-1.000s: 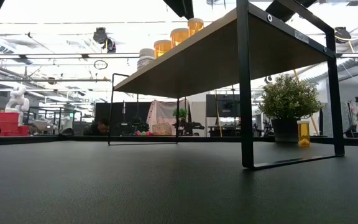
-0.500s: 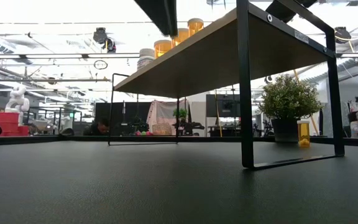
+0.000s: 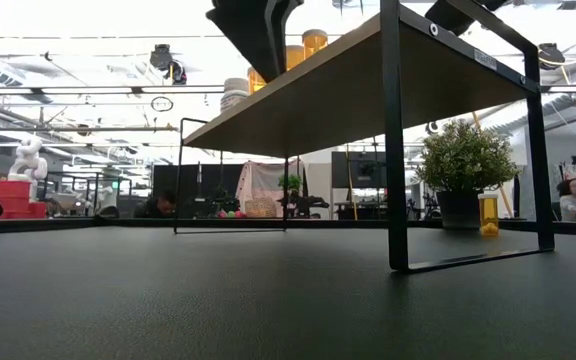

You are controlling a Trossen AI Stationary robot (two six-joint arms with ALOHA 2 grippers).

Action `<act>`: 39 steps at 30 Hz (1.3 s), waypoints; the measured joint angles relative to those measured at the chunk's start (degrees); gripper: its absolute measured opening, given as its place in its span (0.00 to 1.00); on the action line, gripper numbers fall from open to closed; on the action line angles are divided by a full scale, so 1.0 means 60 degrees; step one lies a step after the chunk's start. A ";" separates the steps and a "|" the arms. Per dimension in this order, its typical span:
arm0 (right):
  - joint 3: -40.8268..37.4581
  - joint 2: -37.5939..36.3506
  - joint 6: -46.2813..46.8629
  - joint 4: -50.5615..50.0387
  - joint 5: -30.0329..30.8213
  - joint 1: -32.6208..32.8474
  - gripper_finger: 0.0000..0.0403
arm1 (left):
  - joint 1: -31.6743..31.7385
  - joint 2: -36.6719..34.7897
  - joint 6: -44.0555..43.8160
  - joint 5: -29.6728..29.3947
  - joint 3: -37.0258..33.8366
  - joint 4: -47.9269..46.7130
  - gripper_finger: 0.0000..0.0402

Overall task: Pick and place medicine bottles onto shelf by color
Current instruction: Put the middle orange tablet bottle on the shelf aligned with the orange tablet bottle

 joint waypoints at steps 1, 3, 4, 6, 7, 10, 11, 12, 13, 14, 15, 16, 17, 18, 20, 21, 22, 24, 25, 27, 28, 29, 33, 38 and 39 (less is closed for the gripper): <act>0.0000 0.0000 0.0002 0.0000 0.0000 0.0000 0.44 | 0.0002 0.0000 -0.0037 0.0048 0.0031 -0.0081 0.25; 0.0000 0.0000 0.0003 0.0000 0.0000 0.0000 0.44 | -0.0001 0.0000 -0.0125 0.0195 0.0099 -0.0240 0.25; 0.0000 0.0000 0.0000 -0.0004 0.0000 0.0000 0.44 | -0.0007 0.0000 -0.0148 0.0245 0.0121 -0.0288 0.24; 0.0000 0.0000 0.0001 -0.0004 0.0000 0.0000 0.44 | -0.0026 0.0000 -0.0160 0.0267 0.0231 -0.0309 0.24; 0.0000 0.0000 0.0000 -0.0004 0.0000 0.0000 0.44 | -0.0033 0.0000 -0.0172 0.0279 0.0296 -0.0310 0.24; 0.0000 0.0000 0.0000 -0.0005 0.0000 0.0000 0.44 | -0.0026 -0.0007 -0.0163 0.0275 0.0417 -0.0234 0.24; 0.0000 0.0000 0.0000 -0.0004 0.0000 -0.0001 0.44 | 0.0003 -0.0007 -0.0148 0.0277 0.0417 -0.0177 0.24; 0.0000 0.0000 0.0000 -0.0004 0.0000 -0.0001 0.44 | 0.0047 -0.0004 -0.0121 0.0282 0.0417 -0.0130 0.24; 0.0000 0.0000 0.0000 -0.0004 0.0000 0.0000 0.44 | 0.0103 -0.0004 -0.0110 0.0278 0.0417 -0.0067 0.24; 0.0000 0.0000 0.0003 -0.0004 0.0000 -0.0001 0.44 | 0.0157 -0.0004 -0.0110 0.0272 0.0417 0.0000 0.24; 0.0000 0.0000 0.0004 -0.0004 0.0000 0.0000 0.44 | 0.0207 -0.0004 -0.0110 0.0267 0.0417 0.0063 0.24; 0.0000 0.0000 0.0000 -0.0004 0.0000 0.0000 0.44 | 0.0262 -0.0004 -0.0110 0.0261 0.0417 0.0148 0.24; 0.0000 0.0000 0.0004 -0.0004 0.0000 0.0000 0.44 | 0.0307 -0.0004 -0.0110 0.0253 0.0407 0.0267 0.24; 0.0000 0.0000 0.0004 -0.0004 0.0000 -0.0001 0.44 | 0.0347 -0.0004 -0.0117 0.0257 0.0402 0.0345 0.24; 0.0000 0.0000 0.0000 -0.0004 0.0000 -0.0001 0.44 | 0.0401 -0.0004 -0.0110 0.0257 0.0398 0.0429 0.24; 0.0000 0.0000 0.0000 -0.0004 0.0000 0.0000 0.44 | 0.0420 -0.0004 -0.0073 0.0257 0.0398 0.0473 0.24; 0.0000 0.0000 -0.0004 -0.0004 0.0000 -0.0001 0.44 | 0.0430 -0.0004 -0.0021 0.0257 0.0398 0.0492 0.24; 0.0000 0.0000 -0.0007 -0.0004 0.0000 0.0000 0.44 | 0.0433 -0.0004 0.0003 0.0257 0.0398 0.0533 0.24; 0.0000 0.0000 -0.0007 -0.0004 0.0000 0.0000 0.44 | 0.0433 -0.0004 0.0017 0.0257 0.0398 0.0587 0.24; 0.0000 0.0000 -0.0012 -0.0004 0.0000 0.0000 0.44 | 0.0433 -0.0004 0.0035 0.0257 0.0398 0.0644 0.24; 0.0000 0.0000 -0.0017 -0.0004 0.0000 0.0000 0.44 | 0.0433 -0.0004 0.0035 0.0260 0.0398 0.0644 0.24; 0.0000 0.0000 -0.0027 -0.0004 0.0000 0.0000 0.44 | 0.0433 -0.0004 0.0035 0.0261 0.0398 0.0651 0.24; 0.0000 0.0000 -0.0029 -0.0004 0.0000 -0.0004 0.44 | 0.0426 -0.0004 0.0035 0.0261 0.0398 0.0779 0.24; 0.0000 0.0000 -0.0004 -0.0004 0.0000 -0.0001 0.44 | 0.0426 -0.0004 0.0069 0.0261 0.0398 0.1228 0.24; 0.0000 0.0000 -0.0004 -0.0004 0.0000 0.0000 0.44 | 0.0426 -0.0004 0.0081 0.0261 0.0398 0.1215 0.24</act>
